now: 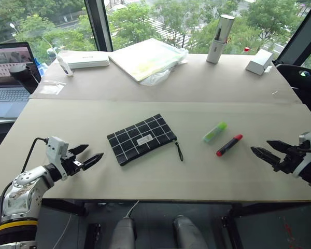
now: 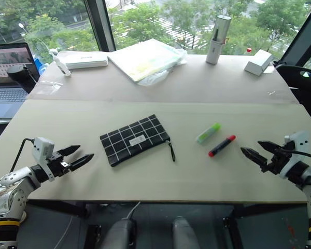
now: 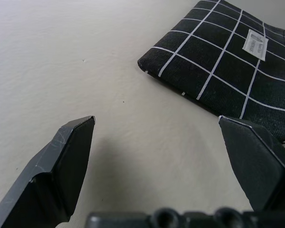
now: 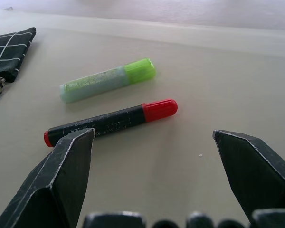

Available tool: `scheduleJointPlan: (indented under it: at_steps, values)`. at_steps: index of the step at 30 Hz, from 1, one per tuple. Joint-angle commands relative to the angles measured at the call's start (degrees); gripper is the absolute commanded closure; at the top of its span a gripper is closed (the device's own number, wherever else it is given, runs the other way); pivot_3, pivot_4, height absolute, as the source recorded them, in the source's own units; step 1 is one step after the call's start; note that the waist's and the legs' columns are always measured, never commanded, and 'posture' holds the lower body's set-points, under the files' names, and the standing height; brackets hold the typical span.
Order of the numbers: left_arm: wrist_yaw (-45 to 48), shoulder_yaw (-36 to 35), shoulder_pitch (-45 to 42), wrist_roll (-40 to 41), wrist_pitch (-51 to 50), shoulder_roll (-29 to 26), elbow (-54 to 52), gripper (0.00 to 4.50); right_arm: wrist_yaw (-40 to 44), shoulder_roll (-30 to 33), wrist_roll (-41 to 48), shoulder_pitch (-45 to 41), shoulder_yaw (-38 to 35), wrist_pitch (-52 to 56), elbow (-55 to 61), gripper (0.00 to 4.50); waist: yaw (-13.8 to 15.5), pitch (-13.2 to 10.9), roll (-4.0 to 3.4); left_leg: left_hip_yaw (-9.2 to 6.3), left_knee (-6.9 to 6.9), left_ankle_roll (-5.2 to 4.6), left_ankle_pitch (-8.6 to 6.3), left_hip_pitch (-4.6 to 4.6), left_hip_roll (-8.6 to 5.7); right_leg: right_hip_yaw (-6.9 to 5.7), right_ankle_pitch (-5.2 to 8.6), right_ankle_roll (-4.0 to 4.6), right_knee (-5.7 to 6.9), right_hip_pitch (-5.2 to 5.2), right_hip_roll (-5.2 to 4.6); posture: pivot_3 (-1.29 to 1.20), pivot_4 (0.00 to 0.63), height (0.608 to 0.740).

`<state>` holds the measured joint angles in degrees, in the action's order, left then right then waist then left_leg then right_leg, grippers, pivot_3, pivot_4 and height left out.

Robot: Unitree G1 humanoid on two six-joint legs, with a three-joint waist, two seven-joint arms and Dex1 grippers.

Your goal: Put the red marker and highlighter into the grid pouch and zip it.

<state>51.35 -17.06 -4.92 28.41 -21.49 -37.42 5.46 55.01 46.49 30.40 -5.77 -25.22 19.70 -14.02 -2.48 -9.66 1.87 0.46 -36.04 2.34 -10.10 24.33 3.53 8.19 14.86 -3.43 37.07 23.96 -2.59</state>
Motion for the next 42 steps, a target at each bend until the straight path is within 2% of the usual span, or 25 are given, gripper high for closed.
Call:
scheduleJointPlan:
  at_steps: [1,6,7,8,10,14,15,18,19,23,25,29,32,36,40,42]
  values:
    - [0.3,-1.8,-1.1,1.4,1.0,-0.1,-1.3,0.0,0.1,0.2,-0.5,-1.3,-0.2,-1.1,-0.2,0.07,0.0,0.0,0.0,0.0,0.0,0.0,0.0,0.0,0.0,0.0,0.0,0.0,0.0,0.0,0.0,0.0,0.15,0.74]
    - [8.0,-0.6,-2.4,3.0,2.7,-1.6,1.3,0.0,-0.7,-1.0,-1.0,-2.3,-0.3,-2.6,-1.0,0.07,0.0,0.0,0.0,-0.02,0.0,0.0,0.0,0.0,-0.01,-0.02,0.0,0.0,0.0,-0.01,0.0,0.0,0.15,0.74]
    - [10.1,0.6,-2.4,1.0,5.8,-2.5,2.5,0.0,-1.2,-1.3,-0.9,-2.8,-0.8,-2.8,-1.1,0.58,0.0,0.0,0.0,-0.01,0.0,0.0,0.0,0.01,-0.01,-0.02,0.0,0.0,0.0,-0.01,0.0,0.0,0.15,0.74]
    - [11.9,2.2,-2.4,-2.2,10.5,-3.5,4.0,0.0,-1.2,-1.7,0.0,-3.2,-1.3,-2.4,-0.7,0.77,-0.1,0.0,0.0,-0.01,0.0,0.0,0.0,0.01,-0.01,-0.02,0.0,0.0,0.0,0.0,0.0,0.0,0.15,0.74]
    - [13.4,4.7,-3.2,-7.7,19.2,-5.1,7.1,0.0,-0.8,-2.0,1.2,-3.8,-1.5,-1.6,1.2,1.43,-0.1,0.0,-0.01,-0.01,0.02,0.0,0.0,-0.01,0.0,-0.02,0.0,0.01,0.0,0.01,0.01,0.0,0.15,0.74]
    - [15.5,6.1,-7.4,-10.9,29.0,-5.9,13.5,0.0,-0.9,-2.6,3.8,-5.7,-0.9,0.5,5.4,2.91,0.1,0.0,0.0,0.0,0.01,0.01,0.01,0.01,-0.01,-0.02,0.0,0.02,-0.01,0.0,0.0,0.0,0.15,0.74]
    - [15.9,6.5,-8.3,-11.6,30.9,-6.0,14.7,0.0,-1.0,-2.9,4.5,-6.3,-0.5,1.2,6.9,3.14,0.1,0.0,0.0,-0.01,0.0,0.01,0.01,0.02,0.0,-0.02,-0.01,0.02,-0.01,0.0,0.0,0.0,0.15,0.74]
    - [16.7,9.2,-10.7,-16.0,38.9,-6.4,19.3,0.0,-2.5,-6.5,8.6,-8.9,3.6,5.5,16.1,4.2,0.0,0.0,-0.01,-0.02,0.01,0.01,0.01,0.02,0.0,-0.03,-0.01,0.01,0.0,0.01,0.01,0.0,0.15,0.74]
    - [16.7,10.0,-11.3,-17.3,41.2,-6.5,20.7,0.0,-3.6,-7.9,9.0,-9.8,5.4,6.7,18.5,4.43,-0.2,0.0,-0.02,-0.04,0.04,0.01,0.01,0.01,0.01,-0.03,-0.01,0.02,0.01,0.01,0.02,0.0,0.15,0.74]
    - [17.4,12.9,-13.6,-18.8,45.5,-5.3,22.4,0.0,-8.6,-13.6,3.5,-14.7,16.4,9.0,22.3,4.43,-0.3,0.0,-0.02,-0.09,0.05,0.01,0.0,0.07,0.07,-0.05,-0.02,0.04,0.05,0.08,0.1,0.0,0.15,0.74]
    - [18.2,15.1,-14.2,-20.6,47.7,-5.5,22.5,0.0,-11.4,-16.4,-3.0,-17.7,23.1,7.3,20.7,4.43,-0.1,0.0,-0.03,-0.1,0.0,0.01,0.01,0.12,0.07,-0.07,-0.03,0.05,0.06,0.11,0.09,0.0,0.15,0.74]
    - [18.4,18.7,-15.5,-24.4,52.0,-6.4,24.2,0.0,-17.9,-21.5,-12.1,-24.3,30.5,6.3,14.1,4.43,0.4,0.0,-0.03,-0.15,-0.13,0.01,0.01,0.28,0.05,-0.14,-0.03,0.06,0.09,0.17,0.08,0.0,0.15,0.74]
    - [18.1,20.6,-16.2,-25.6,53.1,-6.1,23.6,0.0,-22.5,-24.1,-18.5,-28.9,33.7,4.9,7.4,4.43,0.5,0.1,-0.06,-0.17,-0.19,0.01,0.01,0.3,0.01,-0.14,-0.04,0.06,0.1,0.15,0.06,0.0,0.15,0.74]
    - [17.2,22.3,-16.4,-26.7,53.1,-5.7,21.9,0.0,-23.0,-24.8,-24.9,-31.1,37.8,0.5,1.3,4.43,0.8,0.1,-0.08,-0.2,-0.19,0.0,0.01,0.31,0.01,-0.15,-0.04,0.06,0.1,0.14,0.06,0.0,0.15,0.74]
    - [16.7,23.1,-16.2,-26.7,52.3,-5.5,19.9,0.0,-20.1,-25.0,-26.9,-31.2,40.0,-1.3,0.8,4.43,0.8,0.1,-0.09,-0.19,-0.19,0.0,0.01,0.31,0.01,-0.15,-0.04,0.06,0.11,0.14,0.06,0.0,0.15,0.74]
    - [16.5,23.4,-16.0,-26.5,51.8,-5.6,18.9,0.0,-19.9,-25.6,-25.8,-31.4,38.2,-1.1,1.2,4.43,0.8,0.1,-0.09,-0.2,-0.2,0.0,0.01,0.31,0.02,-0.15,-0.04,0.06,0.12,0.13,0.07,0.0,0.15,0.74]
